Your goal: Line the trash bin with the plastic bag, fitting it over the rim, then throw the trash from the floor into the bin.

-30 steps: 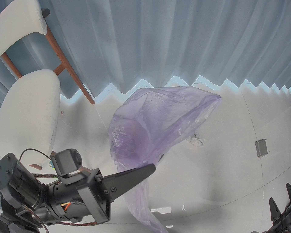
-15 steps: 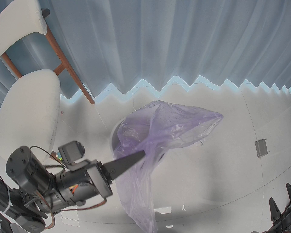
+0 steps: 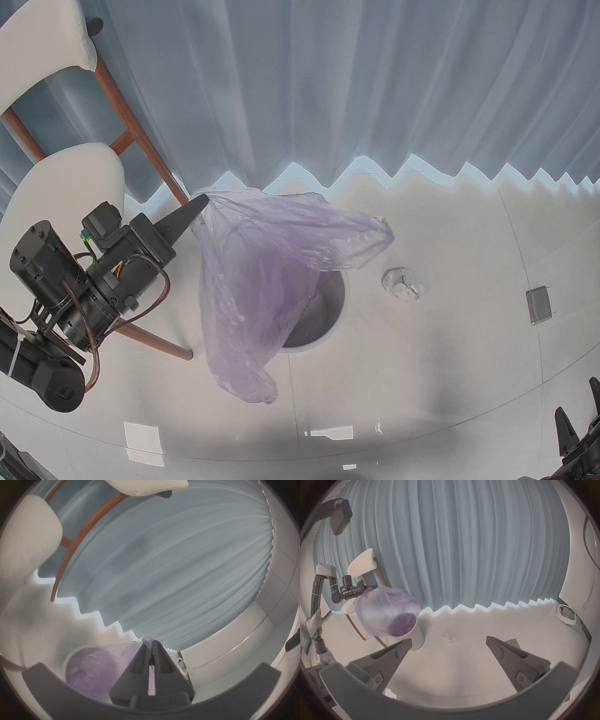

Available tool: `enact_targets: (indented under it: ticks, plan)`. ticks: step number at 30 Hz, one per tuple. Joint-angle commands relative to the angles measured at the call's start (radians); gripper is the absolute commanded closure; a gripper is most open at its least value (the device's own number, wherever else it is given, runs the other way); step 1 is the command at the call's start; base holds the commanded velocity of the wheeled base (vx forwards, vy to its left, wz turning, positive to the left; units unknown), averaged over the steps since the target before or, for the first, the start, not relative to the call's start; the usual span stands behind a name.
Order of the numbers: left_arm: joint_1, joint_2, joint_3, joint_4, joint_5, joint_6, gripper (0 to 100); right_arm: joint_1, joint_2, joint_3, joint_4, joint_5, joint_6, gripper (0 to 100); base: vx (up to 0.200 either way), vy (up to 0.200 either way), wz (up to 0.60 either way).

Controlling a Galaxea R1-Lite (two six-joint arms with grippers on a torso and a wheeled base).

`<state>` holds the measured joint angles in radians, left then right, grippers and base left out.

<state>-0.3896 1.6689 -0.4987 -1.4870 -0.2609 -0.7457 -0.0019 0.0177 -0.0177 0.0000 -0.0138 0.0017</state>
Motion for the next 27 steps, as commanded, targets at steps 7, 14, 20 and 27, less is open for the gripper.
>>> enact_targets:
  ticks: [7, 14, 20, 27]
  plan:
    - [0.005, 0.011, 0.14, -0.007, 0.0, 0.158, 100, 0.0, -0.018, 0.018, 0.0, 0.0, 0.0, 0, 0.086, 0.0, 0.0]
    - [0.0, 0.006, 0.14, -0.007, 0.0, 0.171, 100, 0.0, -0.018, 0.018, 0.0, 0.0, 0.0, 0, 0.2, 0.171, 0.0]
    - [-0.022, 0.009, 0.134, -0.009, -0.005, 0.171, 100, 0.0, -0.018, 0.016, 0.0, 0.0, 0.0, 0, 0.067, 0.0, 0.0]
    - [-0.109, 0.009, 0.124, -0.007, 0.003, 0.178, 100, 0.0, -0.018, 0.018, 0.0, 0.0, 0.0, 0, 0.0, 0.0, 0.0]
